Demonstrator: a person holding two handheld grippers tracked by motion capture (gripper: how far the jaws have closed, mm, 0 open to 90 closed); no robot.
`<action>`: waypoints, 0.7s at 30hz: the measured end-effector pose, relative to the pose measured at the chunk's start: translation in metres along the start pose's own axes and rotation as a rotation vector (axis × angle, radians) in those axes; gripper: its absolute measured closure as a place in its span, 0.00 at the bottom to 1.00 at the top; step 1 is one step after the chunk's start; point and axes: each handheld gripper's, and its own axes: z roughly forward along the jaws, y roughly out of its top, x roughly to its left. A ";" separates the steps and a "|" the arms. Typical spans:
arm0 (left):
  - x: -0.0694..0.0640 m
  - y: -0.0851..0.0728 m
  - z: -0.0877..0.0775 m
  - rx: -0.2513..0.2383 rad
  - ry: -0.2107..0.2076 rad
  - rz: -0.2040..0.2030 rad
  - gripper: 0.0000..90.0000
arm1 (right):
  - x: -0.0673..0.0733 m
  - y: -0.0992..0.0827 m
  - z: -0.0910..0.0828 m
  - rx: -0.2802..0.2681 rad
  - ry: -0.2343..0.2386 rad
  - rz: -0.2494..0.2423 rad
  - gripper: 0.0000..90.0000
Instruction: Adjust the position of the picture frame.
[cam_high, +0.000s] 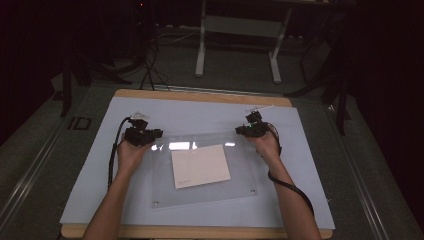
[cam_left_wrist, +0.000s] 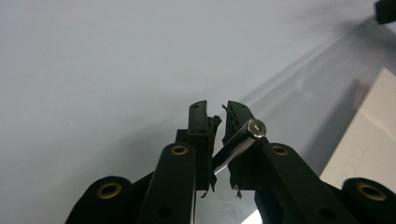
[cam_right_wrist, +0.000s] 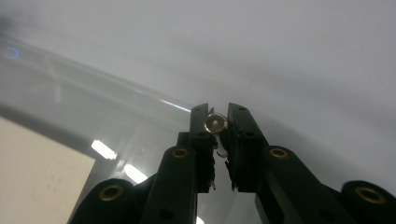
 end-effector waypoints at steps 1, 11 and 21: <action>-0.002 0.006 0.009 0.013 -0.003 0.001 0.90 | -0.001 -0.005 -0.002 -0.003 -0.001 0.007 0.91; -0.005 0.005 0.039 0.038 -0.007 -0.012 0.91 | -0.011 -0.029 -0.011 0.018 -0.040 0.049 0.91; -0.007 0.005 0.039 0.041 0.011 -0.024 0.91 | -0.015 -0.036 -0.006 -0.011 -0.015 0.070 0.90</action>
